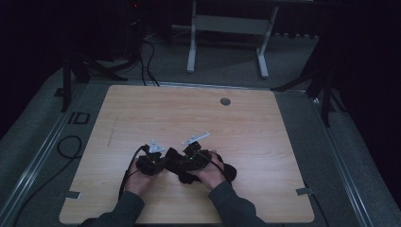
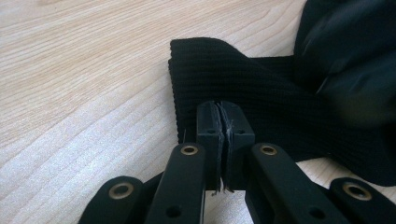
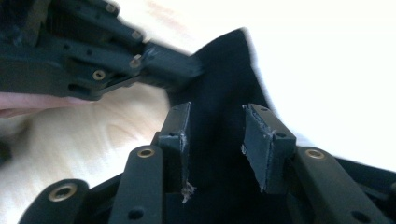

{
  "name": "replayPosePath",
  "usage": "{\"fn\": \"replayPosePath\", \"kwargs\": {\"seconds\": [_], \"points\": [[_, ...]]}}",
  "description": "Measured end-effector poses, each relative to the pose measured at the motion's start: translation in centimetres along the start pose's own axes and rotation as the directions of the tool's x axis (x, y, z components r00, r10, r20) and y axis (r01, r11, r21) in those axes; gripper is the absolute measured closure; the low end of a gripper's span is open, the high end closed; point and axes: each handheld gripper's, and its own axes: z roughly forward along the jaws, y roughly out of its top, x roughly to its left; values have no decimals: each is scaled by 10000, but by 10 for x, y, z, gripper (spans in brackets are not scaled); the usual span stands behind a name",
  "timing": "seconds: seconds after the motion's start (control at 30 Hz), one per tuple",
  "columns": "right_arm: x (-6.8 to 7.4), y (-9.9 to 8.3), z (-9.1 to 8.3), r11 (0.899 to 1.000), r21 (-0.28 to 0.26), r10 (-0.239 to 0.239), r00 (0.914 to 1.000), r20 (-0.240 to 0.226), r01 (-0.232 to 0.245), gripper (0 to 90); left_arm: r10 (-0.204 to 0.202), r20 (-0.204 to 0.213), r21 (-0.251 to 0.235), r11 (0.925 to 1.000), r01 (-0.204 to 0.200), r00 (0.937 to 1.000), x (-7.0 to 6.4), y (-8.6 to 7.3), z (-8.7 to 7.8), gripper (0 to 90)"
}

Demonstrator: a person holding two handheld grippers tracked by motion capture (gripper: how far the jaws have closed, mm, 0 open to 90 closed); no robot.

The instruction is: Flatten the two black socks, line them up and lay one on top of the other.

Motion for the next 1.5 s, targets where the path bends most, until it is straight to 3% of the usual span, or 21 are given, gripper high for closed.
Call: {"fn": "replayPosePath", "kwargs": {"seconds": [0.13, 0.23, 0.33, 0.4, 0.43, 0.47, 0.67, 0.83, 0.97, 1.07, 1.17, 1.37, 1.5], "points": [[-18, 1, -24, 9993, -368, 69, 9976, 693, -44, 607, 32, -26, 0, 10000, -32, 10000, 0, 0, 0, 880], [-36, -3, -40, 9970, -604, 556, 9919, 1139, -490, 620, 33, -30, 1, 10000, -33, 10000, -1, 0, 0, 879], [-55, -11, -50, 9936, -671, 1006, 9811, 1655, -906, 627, 53, -32, 19, 10000, -53, 10000, -1, 0, 0, 879], [-61, -14, -52, 9925, -664, 1125, 9780, 1757, -1023, 627, 53, -32, 19, 10000, -53, 10000, -1, 0, 0, 879], [-71, -23, -52, 9908, -541, 1326, 9693, 2070, -1240, 627, 94, -52, 43, 9999, -94, 9999, -1, 0, 0, 879], [-76, -28, -50, 9902, -443, 1392, 9668, 2143, -1327, 626, 75, -65, 26, 10000, -75, 10000, -1, 0, 0, 879], [-93, -47, -32, 9808, 86, 1861, 9479, 2586, -1948, 620, 4, -72, -30, 10000, -4, 10000, -2, -1, 1, 879], [-93, -49, -25, 9807, 156, 1835, 9455, 2689, -1947, 626, 3, -105, -32, 10000, -3, 9999, -2, -1, 0, 879], [-87, -48, -22, 9881, 315, 1338, 9423, 3069, -1505, 704, 25, -77, -17, 10000, -25, 10000, -3, -2, -1, 879], [-84, -47, -21, 9899, 379, 1182, 9435, 3095, -1364, 765, 39, -88, -10, 10000, -39, 10000, -3, -3, -1, 880], [-83, -48, -20, 9871, 253, 1432, 9440, 2974, -1578, 845, -20, -61, -21, 10000, 20, 10000, -3, -3, -1, 879], [-78, -51, -29, 9849, -283, 1716, 9431, 2847, -1707, 859, -82, -40, -41, 10000, 81, 10000, -3, -3, -1, 879], [-73, -57, -49, 9779, -981, 2043, 9447, 2565, -1848, 859, -94, -37, -43, 9999, 94, 9999, -3, -3, -1, 879]]}}
